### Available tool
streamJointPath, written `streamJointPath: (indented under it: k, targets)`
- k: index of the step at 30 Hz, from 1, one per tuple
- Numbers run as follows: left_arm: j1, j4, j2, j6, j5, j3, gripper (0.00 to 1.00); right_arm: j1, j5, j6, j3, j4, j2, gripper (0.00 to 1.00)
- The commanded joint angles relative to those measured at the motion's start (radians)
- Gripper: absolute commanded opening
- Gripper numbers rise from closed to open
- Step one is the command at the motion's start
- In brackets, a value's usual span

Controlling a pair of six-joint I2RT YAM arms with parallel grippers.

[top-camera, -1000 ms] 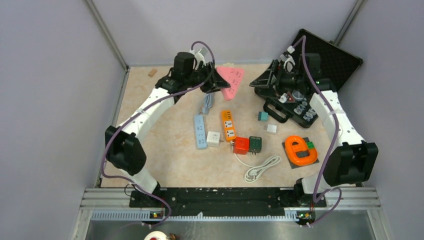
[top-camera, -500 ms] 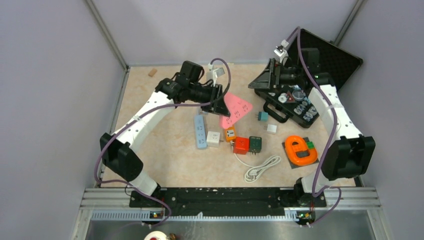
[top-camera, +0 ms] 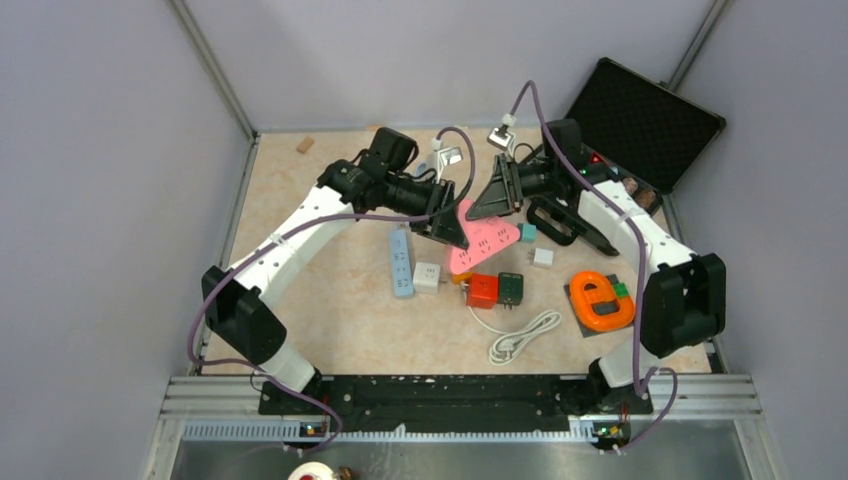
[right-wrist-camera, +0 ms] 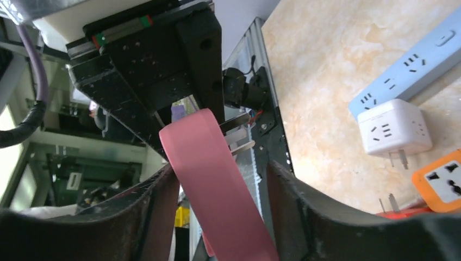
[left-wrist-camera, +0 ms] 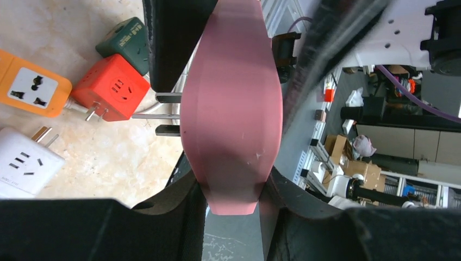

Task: Insert the plug
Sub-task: Pick up the plug from the center of the board.

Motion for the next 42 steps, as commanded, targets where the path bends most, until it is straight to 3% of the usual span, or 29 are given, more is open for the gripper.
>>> streamJointPath:
  k: [1, 3, 4, 6, 7, 10, 11, 12, 16, 20, 26, 32, 36, 42]
  targets:
    - [-0.005, 0.041, -0.014, -0.001, -0.02, 0.032, 0.0, 0.002, -0.108, 0.007, -0.007, 0.09, -0.014, 0.46]
    - [-0.006, 0.028, -0.004, 0.005, -0.035, 0.043, 0.0, 0.009, -0.112, 0.023, -0.015, 0.111, -0.018, 0.11]
    - [-0.005, 0.024, -0.002, 0.006, -0.049, 0.048, 0.0, 0.009, -0.109, 0.026, -0.019, 0.115, -0.021, 0.0]
    - [-0.006, 0.02, -0.002, 0.006, -0.097, 0.056, 0.13, 0.01, -0.105, 0.035, -0.028, 0.123, -0.024, 0.0]
    - [-0.004, 0.017, -0.005, 0.006, -0.135, 0.06, 0.27, 0.01, -0.098, 0.035, -0.028, 0.124, -0.025, 0.0]
    - [0.001, -0.002, -0.022, -0.005, -0.317, 0.092, 0.84, 0.004, -0.03, 0.055, 0.003, 0.111, -0.026, 0.0]
    - [0.003, -0.004, -0.033, -0.013, -0.381, 0.102, 0.96, 0.002, -0.001, 0.066, 0.019, 0.109, -0.026, 0.0]
    - [0.006, -0.002, -0.045, -0.025, -0.442, 0.108, 0.98, -0.004, 0.038, 0.083, 0.034, 0.107, -0.027, 0.0]
    - [0.021, 0.098, -0.109, -0.097, -0.594, 0.083, 0.99, -0.035, 0.205, 0.247, 0.051, 0.201, -0.057, 0.0]
    - [0.055, 0.25, -0.179, -0.242, -0.641, 0.013, 0.99, -0.111, 0.319, 0.503, -0.02, 0.458, -0.126, 0.0]
    - [0.088, 0.727, -0.248, -0.584, -0.537, -0.233, 0.99, -0.224, 0.513, 0.722, -0.125, 0.573, -0.225, 0.0]
    - [0.081, 1.097, -0.144, -0.889, -0.415, -0.31, 0.99, -0.248, 0.758, 0.984, -0.255, 0.687, -0.325, 0.0]
    - [0.051, 1.391, -0.042, -1.062, -0.383, -0.33, 0.99, -0.252, 0.827, 1.075, -0.273, 0.693, -0.355, 0.0]
    - [-0.018, 1.399, 0.076, -1.076, -0.399, -0.186, 0.99, -0.252, 0.898, 1.147, -0.295, 0.697, -0.376, 0.0]
